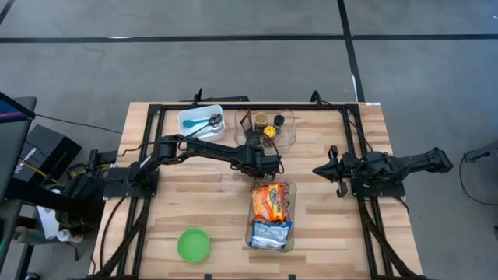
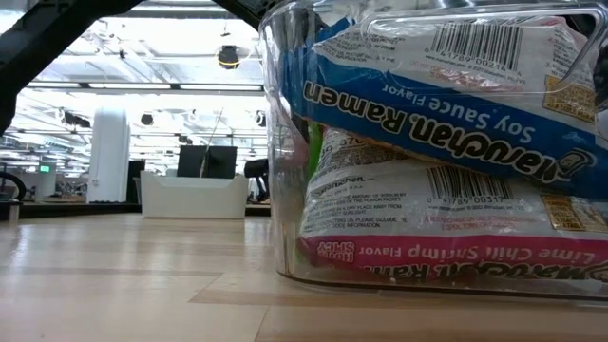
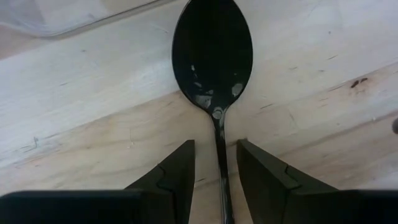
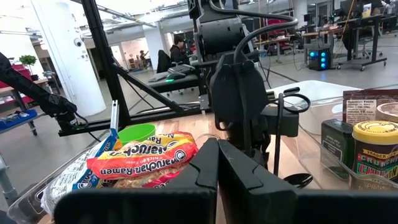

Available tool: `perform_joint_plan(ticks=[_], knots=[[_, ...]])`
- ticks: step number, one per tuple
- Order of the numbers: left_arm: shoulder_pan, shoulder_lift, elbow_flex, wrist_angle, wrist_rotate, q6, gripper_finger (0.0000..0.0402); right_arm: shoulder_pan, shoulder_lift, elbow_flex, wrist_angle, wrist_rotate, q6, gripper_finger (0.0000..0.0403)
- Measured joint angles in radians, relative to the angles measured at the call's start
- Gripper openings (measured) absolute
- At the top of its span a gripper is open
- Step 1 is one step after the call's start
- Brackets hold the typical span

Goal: Pick & Place Food Item
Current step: Put the black spoon into the white bin

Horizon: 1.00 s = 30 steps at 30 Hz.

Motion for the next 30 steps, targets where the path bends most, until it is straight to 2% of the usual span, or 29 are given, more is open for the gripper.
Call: perform_joint_plan(ticks=[30], knots=[[0.004,0.002,-0.001,-0.030,-0.017,-0.009,0.0115,0.000,0.000,0.000,0.000,0.000,0.000,0.0000]])
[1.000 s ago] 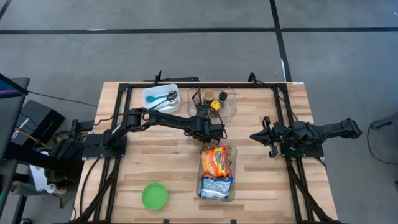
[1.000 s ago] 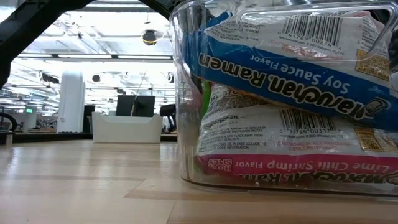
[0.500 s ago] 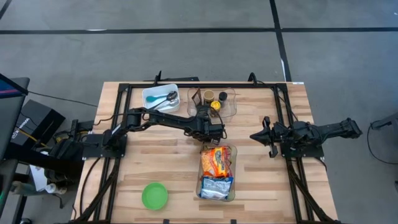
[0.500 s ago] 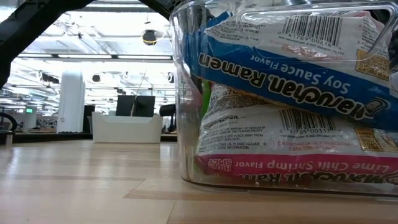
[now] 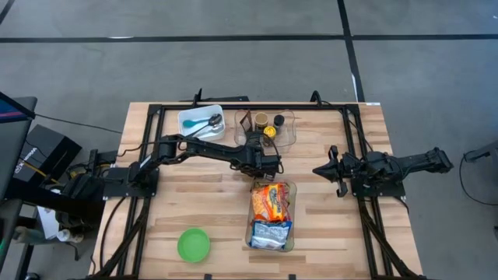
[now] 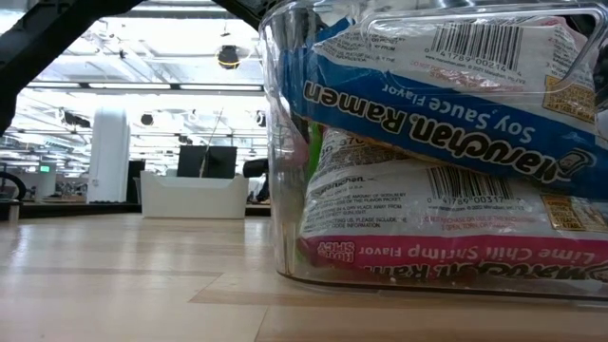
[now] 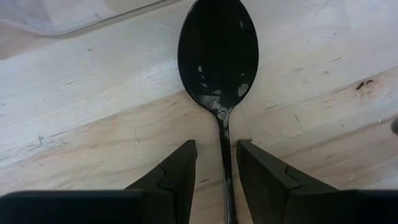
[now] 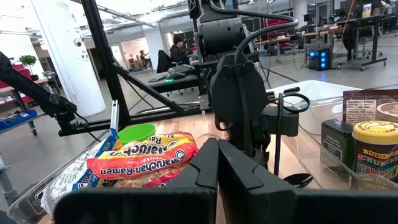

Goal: Pick & Place Food Item
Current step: Put the black spoon into the white bin

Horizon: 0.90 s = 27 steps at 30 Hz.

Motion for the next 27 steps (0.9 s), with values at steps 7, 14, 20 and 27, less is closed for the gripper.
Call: perform_joint_plan(ticks=[7,14,20,27], knots=[[0.000,0.000,-0.001,-0.003,-0.001,0.000,0.0105,0.000,0.000,0.000,0.000,0.000,0.000,0.0000],[0.002,0.000,-0.001,-0.009,-0.002,-0.001,0.0060,0.000,0.000,0.000,0.000,0.000,0.000,0.0000],[0.002,0.000,-0.002,-0.011,-0.003,-0.001,0.0025,0.000,0.000,0.000,0.000,0.000,0.000,0.0000],[0.002,0.000,-0.002,-0.010,-0.002,0.000,0.0008,0.000,0.000,0.000,0.000,0.000,0.000,0.0000]])
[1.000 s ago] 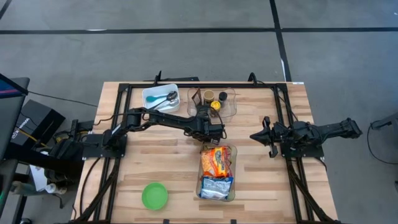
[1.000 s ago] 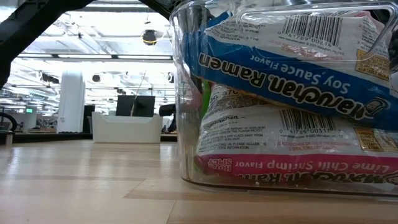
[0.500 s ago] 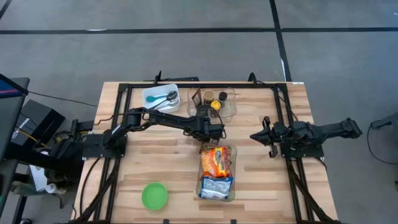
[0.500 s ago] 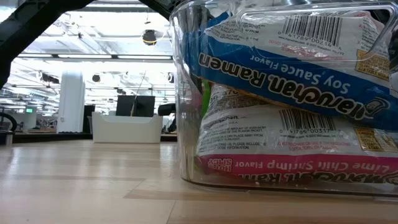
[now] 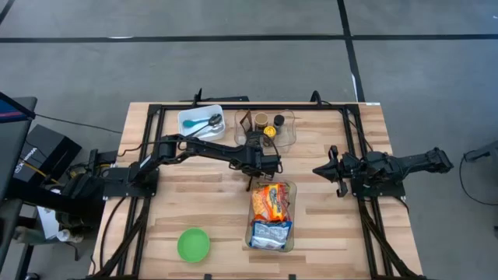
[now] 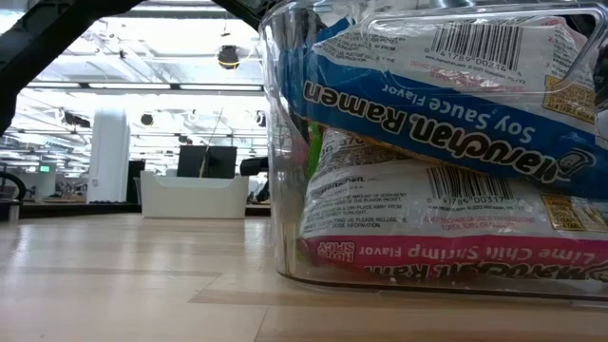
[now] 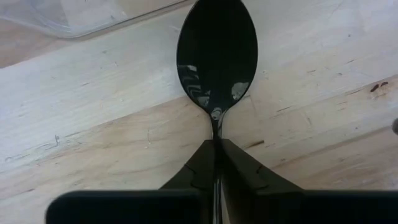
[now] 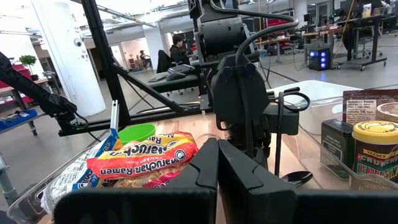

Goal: Pick & Place Food Item
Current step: Put the black spoon into the white bin

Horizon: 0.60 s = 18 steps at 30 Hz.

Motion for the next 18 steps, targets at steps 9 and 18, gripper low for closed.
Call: perform_joint_plan(ticks=[9,18], knots=[[-0.001,0.000,0.000,-0.006,-0.003,0.000,0.0008,0.000,0.000,0.000,0.000,0.000,0.000,0.0000],[-0.003,-0.002,0.000,-0.012,-0.016,0.000,0.0008,0.000,0.000,0.000,0.000,0.000,0.000,0.0000]])
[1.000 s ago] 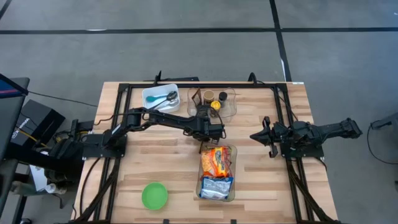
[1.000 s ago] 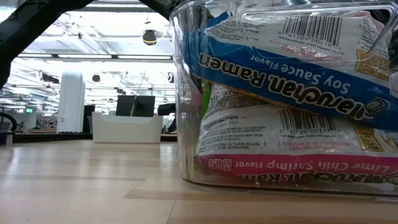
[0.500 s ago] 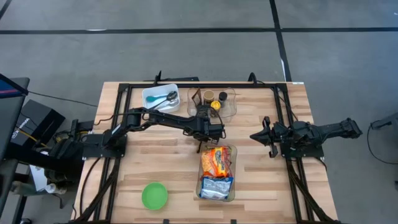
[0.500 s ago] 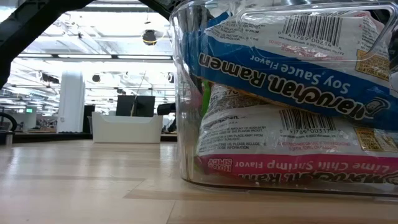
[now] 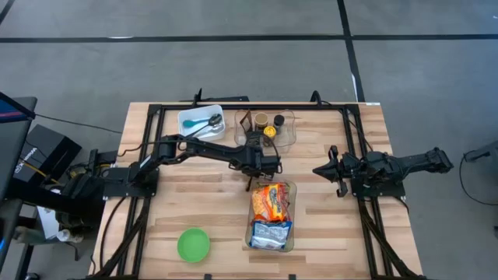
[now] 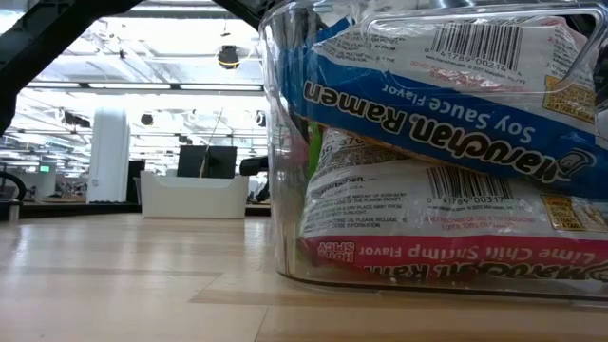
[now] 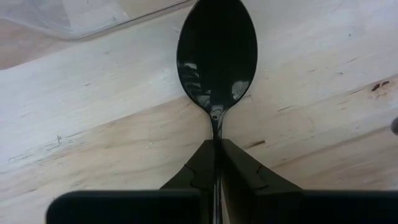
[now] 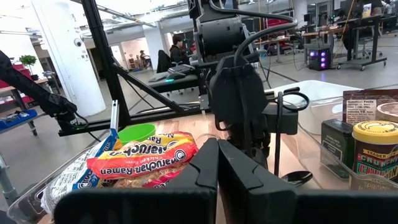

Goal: Pick & Place Food Item
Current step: Put the black spoon into the white bin

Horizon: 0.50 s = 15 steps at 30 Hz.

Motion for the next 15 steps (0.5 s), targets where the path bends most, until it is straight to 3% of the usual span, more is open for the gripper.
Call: perform_joint_plan(ticks=[15], knots=[[-0.018,-0.046,-0.002,-0.124,-0.049,-0.022,0.0011,0.000,0.000,0.000,0.000,0.000,0.000,0.0000]])
